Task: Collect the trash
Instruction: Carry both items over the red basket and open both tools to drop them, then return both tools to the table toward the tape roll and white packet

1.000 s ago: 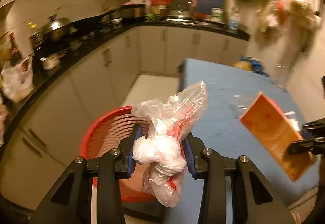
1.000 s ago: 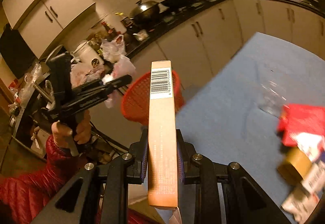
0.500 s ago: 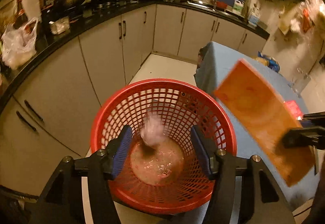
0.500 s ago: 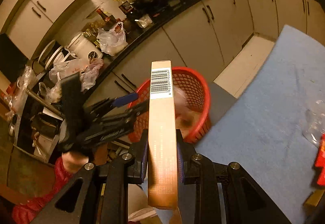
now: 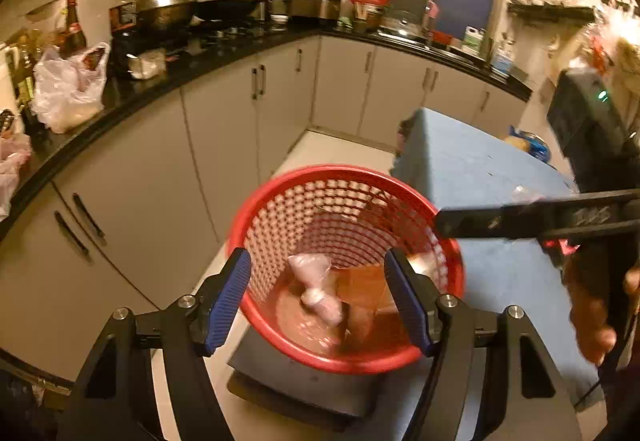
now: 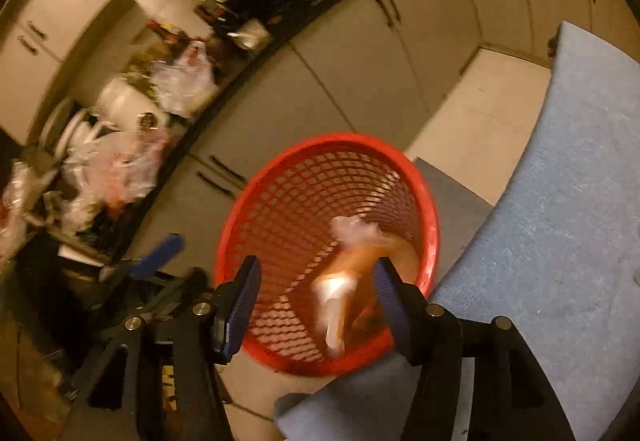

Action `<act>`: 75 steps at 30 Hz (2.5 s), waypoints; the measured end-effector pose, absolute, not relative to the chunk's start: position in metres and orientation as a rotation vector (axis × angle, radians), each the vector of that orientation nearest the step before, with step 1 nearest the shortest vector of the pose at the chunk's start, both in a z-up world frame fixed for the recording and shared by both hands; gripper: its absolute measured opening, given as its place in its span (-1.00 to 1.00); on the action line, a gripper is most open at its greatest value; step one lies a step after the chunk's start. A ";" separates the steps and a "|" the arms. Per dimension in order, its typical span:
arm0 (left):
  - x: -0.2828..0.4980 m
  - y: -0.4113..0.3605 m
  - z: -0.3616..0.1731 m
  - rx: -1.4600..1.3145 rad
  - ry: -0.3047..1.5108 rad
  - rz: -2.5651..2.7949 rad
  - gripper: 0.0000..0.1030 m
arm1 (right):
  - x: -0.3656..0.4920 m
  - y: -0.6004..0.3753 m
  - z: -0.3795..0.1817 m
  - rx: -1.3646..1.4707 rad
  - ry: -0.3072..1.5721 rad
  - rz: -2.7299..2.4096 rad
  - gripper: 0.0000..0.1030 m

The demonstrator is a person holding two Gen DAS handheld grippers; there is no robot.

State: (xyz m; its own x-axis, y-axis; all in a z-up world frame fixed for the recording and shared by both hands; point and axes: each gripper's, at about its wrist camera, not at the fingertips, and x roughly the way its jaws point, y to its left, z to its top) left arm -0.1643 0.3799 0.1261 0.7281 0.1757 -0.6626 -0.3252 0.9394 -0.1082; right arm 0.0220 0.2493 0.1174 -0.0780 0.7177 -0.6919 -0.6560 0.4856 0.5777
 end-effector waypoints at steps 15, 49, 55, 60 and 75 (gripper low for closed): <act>-0.151 0.254 0.116 -0.142 0.692 0.069 0.41 | -0.017 0.055 0.134 0.258 1.013 0.947 0.40; -0.004 0.015 0.047 0.226 0.831 -0.327 0.59 | -0.004 -0.264 0.061 0.617 0.970 0.384 0.47; 0.021 0.000 0.039 0.311 0.813 -0.323 0.59 | 0.009 -0.273 0.053 0.639 0.984 0.375 0.47; 0.038 -0.003 0.034 0.298 0.820 -0.337 0.54 | 0.019 -0.276 0.048 0.632 0.997 0.376 0.47; 0.026 0.013 0.032 0.133 0.906 -0.373 -0.69 | 0.045 -0.258 0.022 0.658 1.089 0.490 0.50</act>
State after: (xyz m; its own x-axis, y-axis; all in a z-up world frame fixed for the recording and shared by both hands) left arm 0.0258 0.0133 0.0318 0.5578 -0.2592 -0.7885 0.3702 0.9280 -0.0432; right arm 0.0449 -0.2575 0.0219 0.3907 0.6579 -0.6438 -0.0453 0.7123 0.7004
